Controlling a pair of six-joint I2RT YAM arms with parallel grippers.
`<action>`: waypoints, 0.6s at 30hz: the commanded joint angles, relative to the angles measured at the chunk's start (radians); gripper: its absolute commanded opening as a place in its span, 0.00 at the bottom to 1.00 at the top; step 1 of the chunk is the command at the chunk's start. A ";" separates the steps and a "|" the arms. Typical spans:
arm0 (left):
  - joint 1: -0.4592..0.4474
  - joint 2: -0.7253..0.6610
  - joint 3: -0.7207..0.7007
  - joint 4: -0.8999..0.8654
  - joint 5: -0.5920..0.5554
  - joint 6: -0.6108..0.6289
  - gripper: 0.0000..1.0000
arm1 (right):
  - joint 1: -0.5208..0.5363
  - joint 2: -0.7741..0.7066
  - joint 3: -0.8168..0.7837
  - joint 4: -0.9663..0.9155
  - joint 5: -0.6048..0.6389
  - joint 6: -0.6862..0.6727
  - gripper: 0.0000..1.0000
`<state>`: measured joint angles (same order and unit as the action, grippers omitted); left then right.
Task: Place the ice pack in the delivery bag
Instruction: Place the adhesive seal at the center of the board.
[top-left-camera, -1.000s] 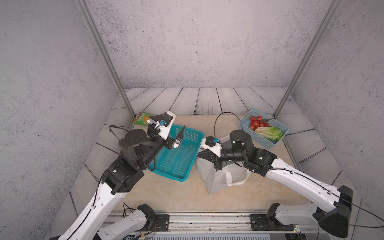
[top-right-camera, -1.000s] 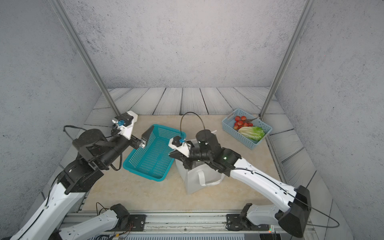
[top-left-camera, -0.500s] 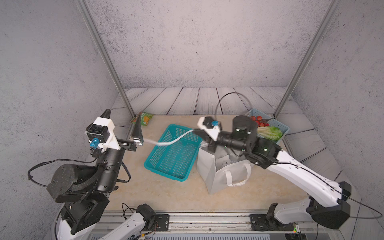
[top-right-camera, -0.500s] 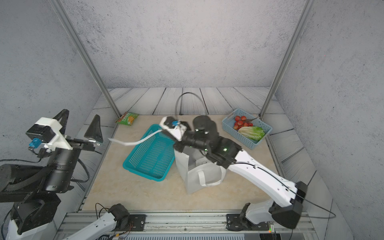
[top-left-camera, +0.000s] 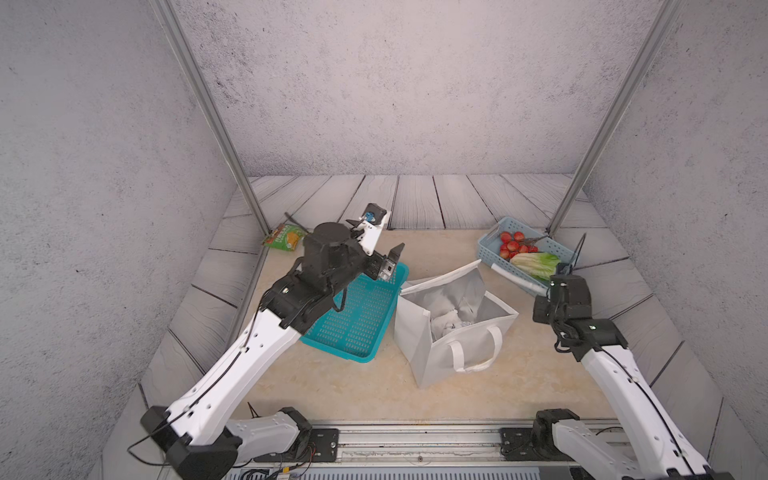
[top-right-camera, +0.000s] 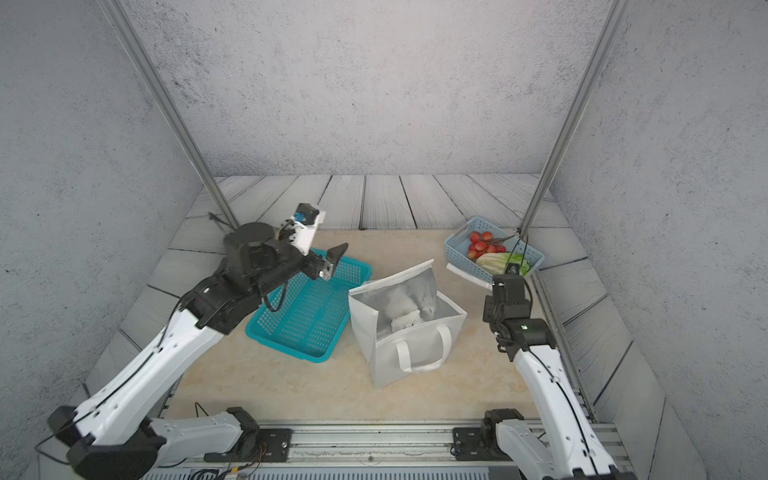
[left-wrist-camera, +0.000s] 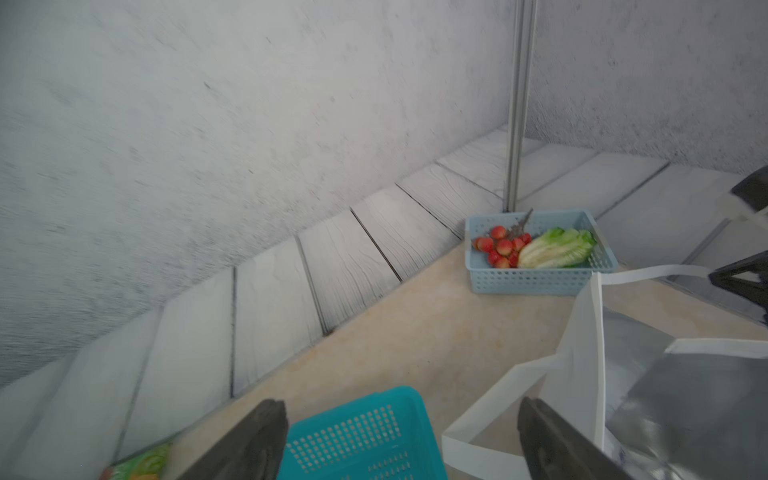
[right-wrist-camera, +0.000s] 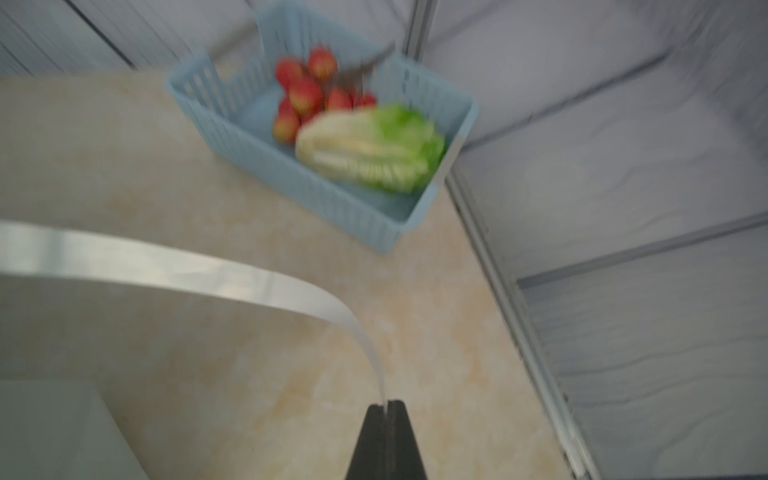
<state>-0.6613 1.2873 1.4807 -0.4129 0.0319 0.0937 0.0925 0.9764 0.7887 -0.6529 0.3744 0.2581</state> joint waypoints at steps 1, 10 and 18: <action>0.011 0.053 0.116 -0.150 0.129 -0.104 0.93 | -0.010 -0.042 -0.029 -0.091 0.019 0.151 0.54; 0.061 0.167 0.146 -0.171 0.200 -0.222 0.93 | -0.011 -0.472 0.075 0.142 -0.342 -0.072 0.99; 0.126 0.346 0.297 -0.255 0.433 -0.230 0.91 | -0.009 -0.570 0.089 0.139 -1.049 0.131 0.96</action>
<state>-0.5461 1.6001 1.7477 -0.6044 0.3248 -0.1215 0.0826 0.4171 0.8734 -0.4904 -0.3164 0.3157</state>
